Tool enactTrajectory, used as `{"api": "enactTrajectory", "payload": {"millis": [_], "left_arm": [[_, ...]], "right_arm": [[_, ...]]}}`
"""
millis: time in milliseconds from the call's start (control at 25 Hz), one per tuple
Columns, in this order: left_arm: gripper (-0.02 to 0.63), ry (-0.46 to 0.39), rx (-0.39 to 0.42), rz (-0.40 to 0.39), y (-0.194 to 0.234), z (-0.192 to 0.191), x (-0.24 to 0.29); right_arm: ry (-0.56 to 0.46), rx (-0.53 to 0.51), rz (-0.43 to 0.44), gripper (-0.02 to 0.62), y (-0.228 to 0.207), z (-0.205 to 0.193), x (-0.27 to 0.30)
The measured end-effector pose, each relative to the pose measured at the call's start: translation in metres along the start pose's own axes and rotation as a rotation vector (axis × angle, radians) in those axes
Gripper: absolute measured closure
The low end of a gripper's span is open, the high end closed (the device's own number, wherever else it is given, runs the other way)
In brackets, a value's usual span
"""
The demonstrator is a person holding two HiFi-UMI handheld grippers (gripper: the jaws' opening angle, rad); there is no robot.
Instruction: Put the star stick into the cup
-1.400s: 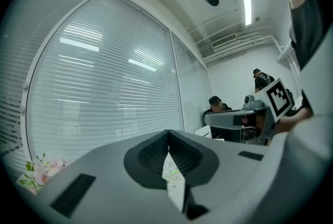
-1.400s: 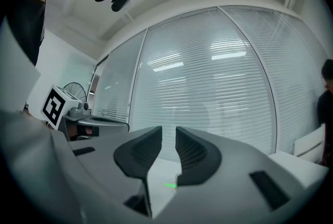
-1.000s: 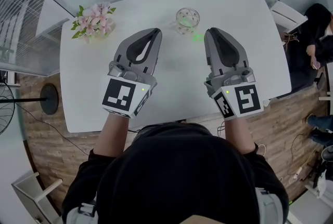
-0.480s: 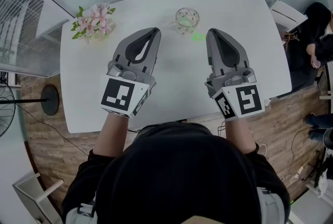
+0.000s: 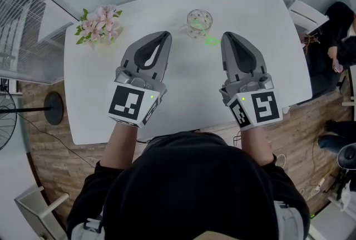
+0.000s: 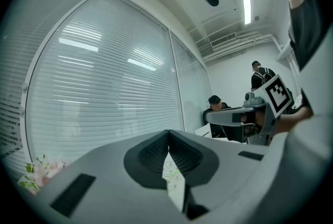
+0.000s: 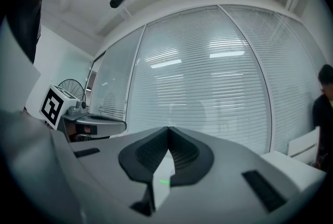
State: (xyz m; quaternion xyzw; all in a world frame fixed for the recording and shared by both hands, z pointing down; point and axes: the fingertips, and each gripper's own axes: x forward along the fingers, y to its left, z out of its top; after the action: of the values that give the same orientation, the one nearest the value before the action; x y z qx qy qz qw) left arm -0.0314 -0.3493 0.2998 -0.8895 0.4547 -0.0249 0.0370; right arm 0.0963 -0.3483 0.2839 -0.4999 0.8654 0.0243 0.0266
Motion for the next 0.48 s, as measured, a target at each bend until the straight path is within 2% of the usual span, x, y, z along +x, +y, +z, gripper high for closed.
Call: {"api": "enactTrajectory", "payload": {"millis": [480], "left_arm": [[0.592, 0.008, -0.013, -0.008, 0.0018, -0.0035, 0.0066]], "right_arm": [[0.007, 0.007, -0.022, 0.591, -0.0061, -0.0027, 0.0034]]}}
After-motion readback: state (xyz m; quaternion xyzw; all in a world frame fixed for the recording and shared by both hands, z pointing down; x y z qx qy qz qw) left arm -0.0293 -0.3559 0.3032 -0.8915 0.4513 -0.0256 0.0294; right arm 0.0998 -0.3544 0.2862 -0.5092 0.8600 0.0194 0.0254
